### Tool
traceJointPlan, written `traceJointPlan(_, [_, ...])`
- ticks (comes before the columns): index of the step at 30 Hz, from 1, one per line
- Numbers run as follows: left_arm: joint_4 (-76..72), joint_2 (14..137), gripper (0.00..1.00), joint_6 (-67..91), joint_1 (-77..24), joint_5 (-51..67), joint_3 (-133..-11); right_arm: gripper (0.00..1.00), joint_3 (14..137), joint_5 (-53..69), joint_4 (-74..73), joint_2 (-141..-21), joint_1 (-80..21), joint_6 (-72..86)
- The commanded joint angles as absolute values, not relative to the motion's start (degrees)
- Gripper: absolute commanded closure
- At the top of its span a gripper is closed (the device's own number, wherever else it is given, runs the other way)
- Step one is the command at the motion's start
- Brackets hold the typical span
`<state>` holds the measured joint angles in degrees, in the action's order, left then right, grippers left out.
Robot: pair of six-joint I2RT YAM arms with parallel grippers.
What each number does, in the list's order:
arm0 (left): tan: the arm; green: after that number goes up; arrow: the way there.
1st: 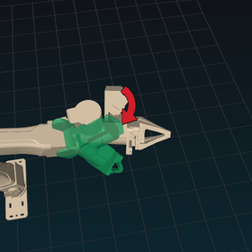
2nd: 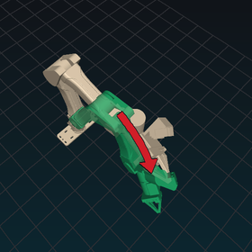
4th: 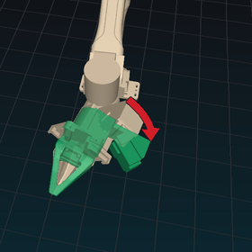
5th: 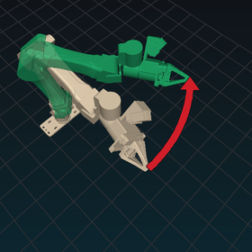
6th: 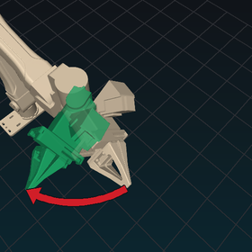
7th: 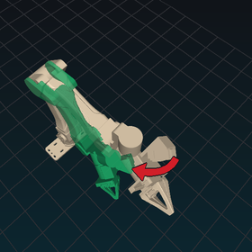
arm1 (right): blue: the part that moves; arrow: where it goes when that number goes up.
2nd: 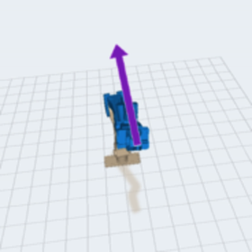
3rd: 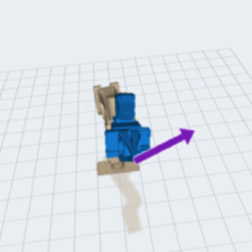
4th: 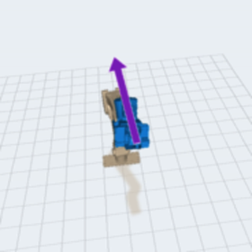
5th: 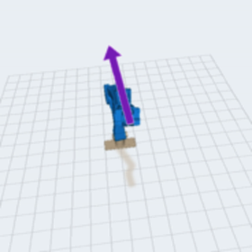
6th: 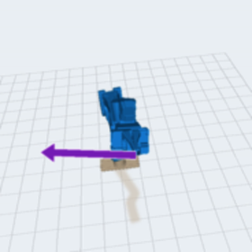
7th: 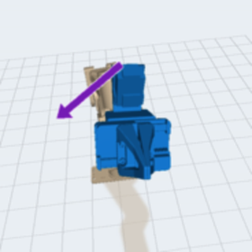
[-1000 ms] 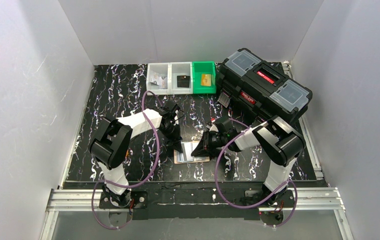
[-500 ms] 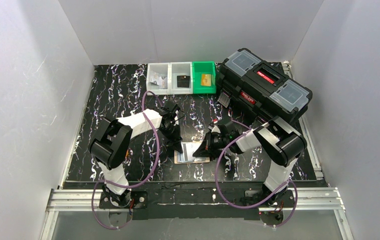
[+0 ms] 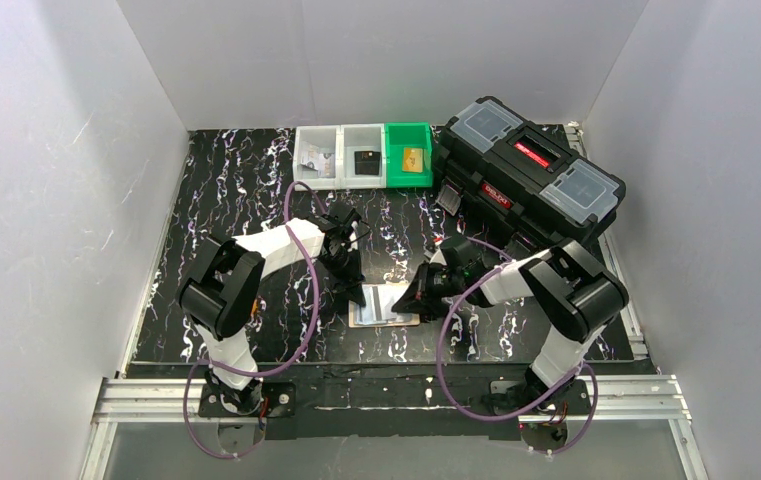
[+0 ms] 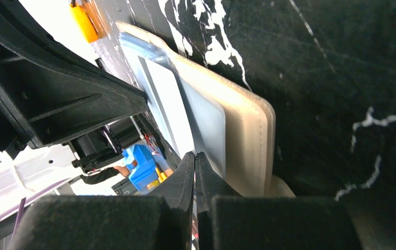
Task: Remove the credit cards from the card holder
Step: Remove the credit card from the card holder.
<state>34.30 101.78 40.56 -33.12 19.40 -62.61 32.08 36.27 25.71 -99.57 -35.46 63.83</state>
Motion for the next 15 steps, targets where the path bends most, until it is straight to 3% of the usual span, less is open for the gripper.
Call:
traceJointPlan(1, [38.6, 102.3, 1.00, 38.6, -32.8, 10.8, -60.7, 0.99, 31.4, 31.7, 18.5, -95.3, -34.2, 60.4])
traceJointPlan(15, [38.6, 102.0, 1.00, 38.1, -32.8, 13.5, -63.6, 0.99, 33.1, 28.5, 8.0, -87.3, -33.8, 54.9])
